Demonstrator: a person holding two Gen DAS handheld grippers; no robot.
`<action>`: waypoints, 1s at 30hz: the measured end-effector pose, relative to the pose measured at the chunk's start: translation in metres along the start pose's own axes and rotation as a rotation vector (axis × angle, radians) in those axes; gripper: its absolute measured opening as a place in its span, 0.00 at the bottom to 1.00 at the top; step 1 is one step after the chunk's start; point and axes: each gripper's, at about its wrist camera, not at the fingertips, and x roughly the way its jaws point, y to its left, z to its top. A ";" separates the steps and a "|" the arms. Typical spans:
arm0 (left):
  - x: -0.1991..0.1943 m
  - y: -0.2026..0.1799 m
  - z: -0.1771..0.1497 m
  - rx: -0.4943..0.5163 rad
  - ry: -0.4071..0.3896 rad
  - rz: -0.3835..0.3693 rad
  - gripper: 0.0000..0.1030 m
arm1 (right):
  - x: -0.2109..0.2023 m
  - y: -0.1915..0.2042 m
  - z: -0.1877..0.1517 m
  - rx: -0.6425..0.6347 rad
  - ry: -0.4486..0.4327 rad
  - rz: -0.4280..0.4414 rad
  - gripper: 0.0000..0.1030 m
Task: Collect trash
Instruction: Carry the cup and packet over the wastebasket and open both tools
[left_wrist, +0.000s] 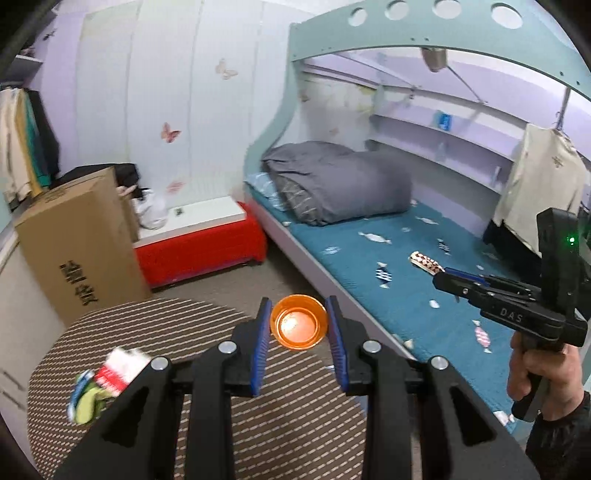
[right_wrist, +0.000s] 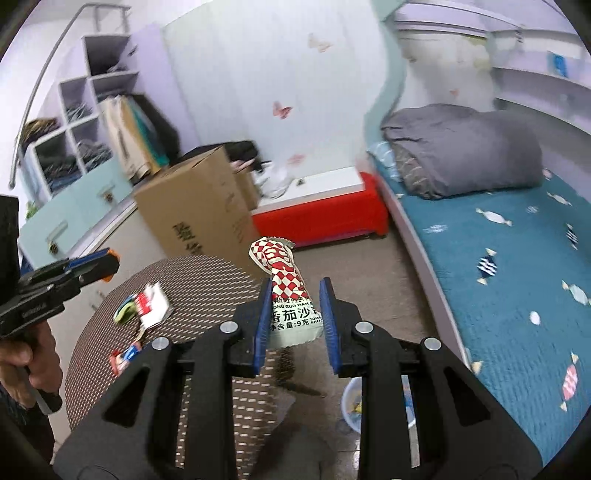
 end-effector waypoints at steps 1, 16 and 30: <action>0.006 -0.006 0.002 0.003 0.004 -0.014 0.28 | -0.002 -0.008 0.000 0.011 -0.004 -0.012 0.25; 0.164 -0.103 -0.019 0.096 0.270 -0.131 0.28 | 0.066 -0.128 -0.050 0.308 0.156 -0.120 0.25; 0.276 -0.129 -0.052 0.178 0.536 -0.132 0.53 | 0.136 -0.179 -0.091 0.485 0.271 -0.118 0.43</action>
